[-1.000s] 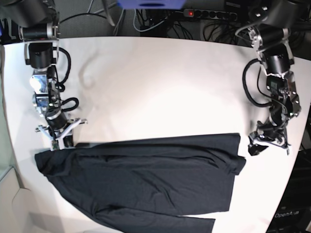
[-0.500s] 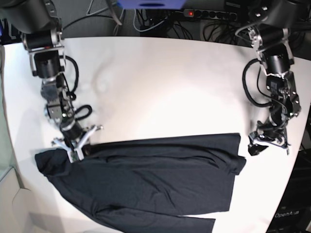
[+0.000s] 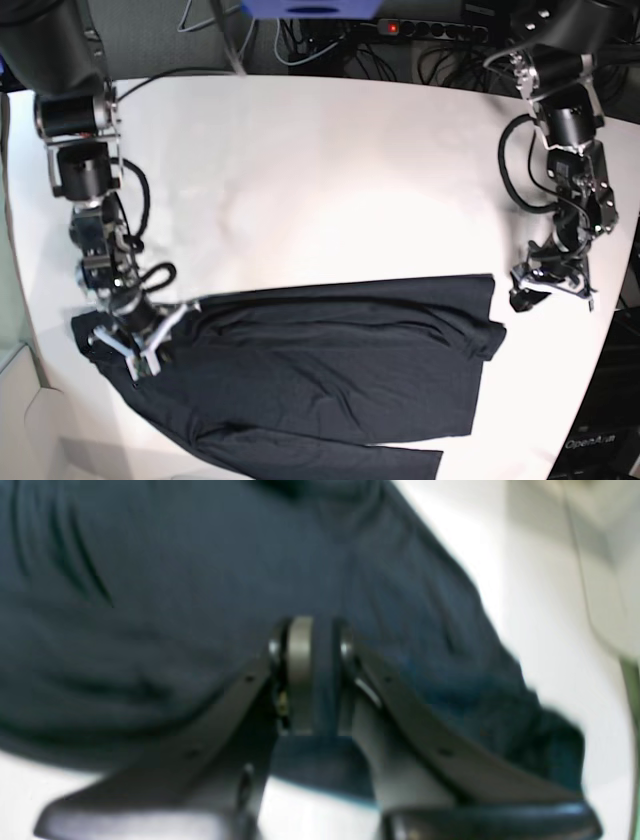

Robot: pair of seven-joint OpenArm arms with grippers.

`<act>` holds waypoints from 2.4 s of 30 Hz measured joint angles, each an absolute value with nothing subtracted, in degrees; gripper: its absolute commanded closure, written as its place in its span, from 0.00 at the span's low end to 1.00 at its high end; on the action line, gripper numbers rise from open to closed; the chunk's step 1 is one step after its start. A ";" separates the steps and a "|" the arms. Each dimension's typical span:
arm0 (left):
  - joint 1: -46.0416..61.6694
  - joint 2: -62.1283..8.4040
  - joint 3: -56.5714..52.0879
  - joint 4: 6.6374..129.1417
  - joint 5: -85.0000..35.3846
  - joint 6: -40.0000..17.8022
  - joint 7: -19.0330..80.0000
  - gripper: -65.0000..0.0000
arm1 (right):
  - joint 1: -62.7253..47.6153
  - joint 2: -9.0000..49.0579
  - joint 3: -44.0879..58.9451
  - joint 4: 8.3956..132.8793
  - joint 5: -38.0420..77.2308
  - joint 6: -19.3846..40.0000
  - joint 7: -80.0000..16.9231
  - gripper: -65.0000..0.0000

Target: Fold the T-shirt properly

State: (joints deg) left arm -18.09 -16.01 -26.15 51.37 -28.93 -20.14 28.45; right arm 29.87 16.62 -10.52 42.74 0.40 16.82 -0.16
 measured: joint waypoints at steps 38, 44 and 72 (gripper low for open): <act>-18.15 -15.99 -26.13 51.40 -29.02 -20.16 28.47 0.51 | 26.00 11.07 -10.94 41.15 0.30 16.73 -0.36 0.92; -18.13 -15.97 -26.02 51.40 -28.97 -19.99 28.56 0.51 | 31.40 7.20 -10.79 40.88 -9.43 16.71 -0.40 0.92; -19.86 -11.35 -24.75 65.47 -28.38 -19.90 35.94 0.51 | 29.30 13.30 1.78 41.36 -13.52 16.99 -0.45 0.92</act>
